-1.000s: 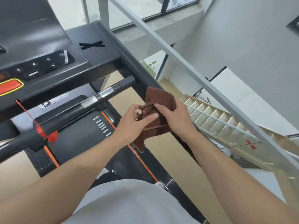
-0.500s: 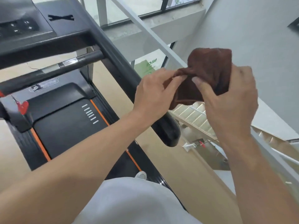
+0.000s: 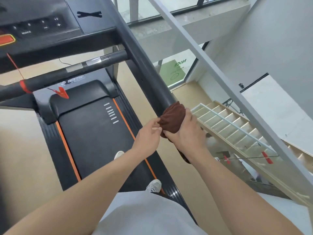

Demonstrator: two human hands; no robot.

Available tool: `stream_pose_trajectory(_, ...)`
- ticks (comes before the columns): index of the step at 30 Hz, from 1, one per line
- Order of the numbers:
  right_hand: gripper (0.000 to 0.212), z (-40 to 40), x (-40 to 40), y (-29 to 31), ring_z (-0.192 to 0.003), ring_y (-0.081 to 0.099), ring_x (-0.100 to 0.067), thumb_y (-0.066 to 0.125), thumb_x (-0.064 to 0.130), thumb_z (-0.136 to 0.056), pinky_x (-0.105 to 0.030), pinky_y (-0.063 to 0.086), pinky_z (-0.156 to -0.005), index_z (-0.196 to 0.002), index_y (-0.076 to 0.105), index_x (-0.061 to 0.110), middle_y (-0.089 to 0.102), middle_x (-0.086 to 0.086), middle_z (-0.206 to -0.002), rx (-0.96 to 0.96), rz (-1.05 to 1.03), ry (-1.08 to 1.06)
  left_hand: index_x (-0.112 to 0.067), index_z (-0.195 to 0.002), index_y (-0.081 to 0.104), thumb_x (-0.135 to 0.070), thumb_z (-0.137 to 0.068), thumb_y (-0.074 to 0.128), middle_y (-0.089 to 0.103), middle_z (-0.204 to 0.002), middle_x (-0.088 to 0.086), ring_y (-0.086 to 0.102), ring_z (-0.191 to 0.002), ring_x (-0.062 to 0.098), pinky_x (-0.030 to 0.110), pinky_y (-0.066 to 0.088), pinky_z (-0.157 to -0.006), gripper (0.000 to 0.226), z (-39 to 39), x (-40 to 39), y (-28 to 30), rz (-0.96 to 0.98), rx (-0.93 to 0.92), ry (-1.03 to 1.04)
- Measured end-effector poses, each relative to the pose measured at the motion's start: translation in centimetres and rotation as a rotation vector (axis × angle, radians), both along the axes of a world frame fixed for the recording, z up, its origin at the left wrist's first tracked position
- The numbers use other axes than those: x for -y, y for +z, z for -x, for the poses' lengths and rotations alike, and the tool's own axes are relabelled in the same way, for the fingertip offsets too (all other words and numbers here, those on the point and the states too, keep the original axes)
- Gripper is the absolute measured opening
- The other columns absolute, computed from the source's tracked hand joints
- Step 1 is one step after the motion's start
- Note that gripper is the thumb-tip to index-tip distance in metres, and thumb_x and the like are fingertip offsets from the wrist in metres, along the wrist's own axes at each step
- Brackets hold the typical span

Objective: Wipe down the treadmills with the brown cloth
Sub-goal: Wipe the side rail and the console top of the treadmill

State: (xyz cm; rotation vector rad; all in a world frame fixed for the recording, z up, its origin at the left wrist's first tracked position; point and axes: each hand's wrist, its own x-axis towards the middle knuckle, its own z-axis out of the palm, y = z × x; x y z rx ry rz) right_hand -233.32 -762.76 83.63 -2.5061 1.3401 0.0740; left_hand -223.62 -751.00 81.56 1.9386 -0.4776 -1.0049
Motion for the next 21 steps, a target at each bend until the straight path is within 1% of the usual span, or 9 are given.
stream_pose_trajectory(3, 0.117, -3.8, 0.8, -0.4, -0.119, 0.058, -0.034, 0.071, 0.075, -0.071, -0.046, 0.051, -0.086, -0.155, 0.017, 0.015, 0.048, -0.012, -0.140, -0.006, 0.055, 0.057, -0.034, -0.148, 0.049, -0.026, -0.107, 0.042, 0.059, -0.137, -0.014, 0.058, -0.118, 0.006, 0.029, 0.043, -0.104, 0.042, -1.3, 1.5, 0.5, 0.061, -0.014, 0.081)
stream_pose_trajectory(5, 0.116, -6.2, 1.6, -0.7, -0.117, 0.058, -0.035, 0.068, 0.075, -0.073, -0.045, 0.051, -0.085, -0.157, 0.015, 0.015, 0.047, -0.013, -0.141, 0.007, 0.063, 0.082, -0.039, -0.148, 0.048, -0.027, -0.108, 0.040, 0.058, -0.138, -0.018, 0.053, -0.124, 0.003, 0.023, 0.036, -0.102, 0.043, -3.0, 2.3, 0.8, 0.110, -0.024, 0.121)
stream_pose_trajectory(7, 0.112, -8.5, 2.4, -0.9, -0.116, 0.058, -0.034, 0.063, 0.075, -0.077, -0.045, 0.050, -0.084, -0.158, 0.014, 0.016, 0.047, -0.013, -0.141, 0.028, 0.076, 0.101, -0.042, -0.150, 0.045, -0.033, -0.109, 0.037, 0.054, -0.140, -0.022, 0.047, -0.129, 0.000, 0.021, 0.033, -0.104, 0.042, -5.1, 3.3, 1.2, 0.154, -0.102, 0.167)
stream_pose_trajectory(10, 0.103, -12.2, 3.7, -1.1, -0.116, 0.060, -0.033, 0.052, 0.078, -0.082, -0.046, 0.050, -0.085, -0.158, 0.014, 0.020, 0.047, -0.011, -0.142, 0.070, 0.074, 0.130, -0.045, -0.156, 0.031, -0.054, -0.107, 0.032, 0.042, -0.155, -0.020, 0.037, -0.143, 0.002, 0.036, 0.028, -0.122, 0.050, -8.2, 5.1, 0.7, 0.238, -0.340, 0.197)
stream_pose_trajectory(12, 0.099, -15.4, 4.7, -1.1, -0.117, 0.060, -0.033, 0.047, 0.080, -0.086, -0.046, 0.051, -0.085, -0.158, 0.015, 0.021, 0.046, -0.010, -0.144, 0.095, 0.058, 0.152, -0.050, -0.157, 0.017, -0.067, -0.100, 0.033, 0.029, -0.163, -0.021, 0.027, -0.149, 0.003, 0.043, 0.021, -0.126, 0.061, -10.5, 6.1, 0.3, 0.290, -0.435, 0.195)
stream_pose_trajectory(13, 0.098, -17.2, 5.3, -1.0, -0.118, 0.060, -0.032, 0.047, 0.078, -0.086, -0.047, 0.051, -0.086, -0.159, 0.014, 0.022, 0.045, -0.010, -0.145, 0.102, 0.051, 0.165, -0.053, -0.157, 0.015, -0.068, -0.099, 0.034, 0.028, -0.163, -0.020, 0.026, -0.150, 0.004, 0.043, 0.021, -0.126, 0.063, -12.0, 6.6, 0.2, 0.303, -0.454, 0.201)
stream_pose_trajectory(16, 0.100, -22.5, 6.9, -0.8, -0.124, 0.057, -0.031, 0.056, 0.072, -0.085, -0.049, 0.051, -0.092, -0.160, 0.011, 0.024, 0.041, -0.009, -0.149, 0.111, 0.009, 0.216, -0.053, -0.155, 0.023, -0.060, -0.104, 0.036, 0.043, -0.156, -0.016, 0.040, -0.143, 0.008, 0.039, 0.029, -0.121, 0.053, -17.0, 8.0, 0.6, 0.301, -0.488, 0.225)
stream_pose_trajectory(18, 0.104, -25.7, 7.9, -0.6, -0.131, 0.053, -0.031, 0.062, 0.068, -0.083, -0.050, 0.051, -0.097, -0.161, 0.008, 0.027, 0.036, -0.008, -0.155, 0.109, -0.018, 0.253, -0.046, -0.154, 0.033, -0.060, -0.103, 0.039, 0.053, -0.149, -0.012, 0.048, -0.136, 0.010, 0.039, 0.034, -0.118, 0.054, -20.3, 8.9, 0.7, 0.268, -0.507, 0.245)
stream_pose_trajectory(21, 0.106, -29.6, 9.2, -0.3, -0.144, 0.039, -0.033, 0.069, 0.057, -0.082, -0.054, 0.047, -0.105, -0.162, 0.005, 0.030, 0.020, -0.005, -0.166, 0.101, -0.043, 0.354, -0.031, -0.151, 0.045, -0.058, -0.103, 0.041, 0.064, -0.138, -0.004, 0.060, -0.125, 0.017, 0.043, 0.044, -0.114, 0.055, -24.1, 10.3, 1.1, 0.247, -0.648, 0.351)
